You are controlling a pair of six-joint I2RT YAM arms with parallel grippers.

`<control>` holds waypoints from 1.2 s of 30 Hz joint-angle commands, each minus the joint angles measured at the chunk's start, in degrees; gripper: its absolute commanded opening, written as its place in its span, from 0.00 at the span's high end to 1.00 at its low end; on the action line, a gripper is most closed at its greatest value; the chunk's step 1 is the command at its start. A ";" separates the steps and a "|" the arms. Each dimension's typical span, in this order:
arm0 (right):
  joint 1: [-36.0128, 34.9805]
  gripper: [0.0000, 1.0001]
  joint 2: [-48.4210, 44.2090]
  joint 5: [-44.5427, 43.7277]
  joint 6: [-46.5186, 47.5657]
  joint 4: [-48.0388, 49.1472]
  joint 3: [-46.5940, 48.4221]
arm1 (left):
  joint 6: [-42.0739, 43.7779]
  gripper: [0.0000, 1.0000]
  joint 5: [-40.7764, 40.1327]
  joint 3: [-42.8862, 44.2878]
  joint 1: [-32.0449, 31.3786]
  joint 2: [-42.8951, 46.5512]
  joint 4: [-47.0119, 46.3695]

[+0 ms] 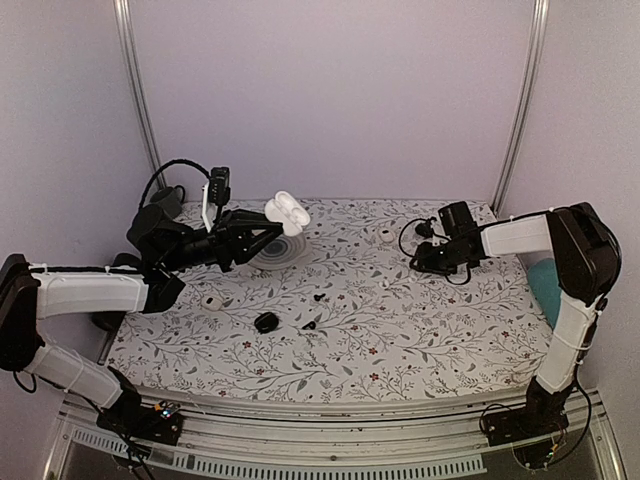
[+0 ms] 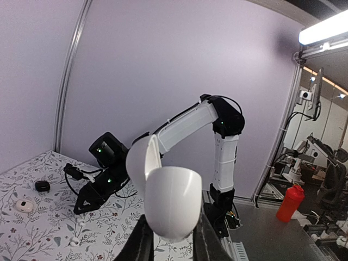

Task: Insert the wireless bluetooth earbuds into the charging case
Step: Move the left earbud to the center of the board.

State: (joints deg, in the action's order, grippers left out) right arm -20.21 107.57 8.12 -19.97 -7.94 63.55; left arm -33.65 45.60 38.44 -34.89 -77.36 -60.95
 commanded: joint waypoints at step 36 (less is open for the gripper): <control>-6.51 0.50 -8.02 5.23 -6.96 2.52 -9.11 | -0.01 1.00 0.58 -0.53 0.62 -0.04 -1.78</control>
State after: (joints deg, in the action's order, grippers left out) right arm -25.67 103.33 16.16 -24.47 -4.97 55.48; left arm -33.67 45.82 38.44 -34.85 -77.36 -60.99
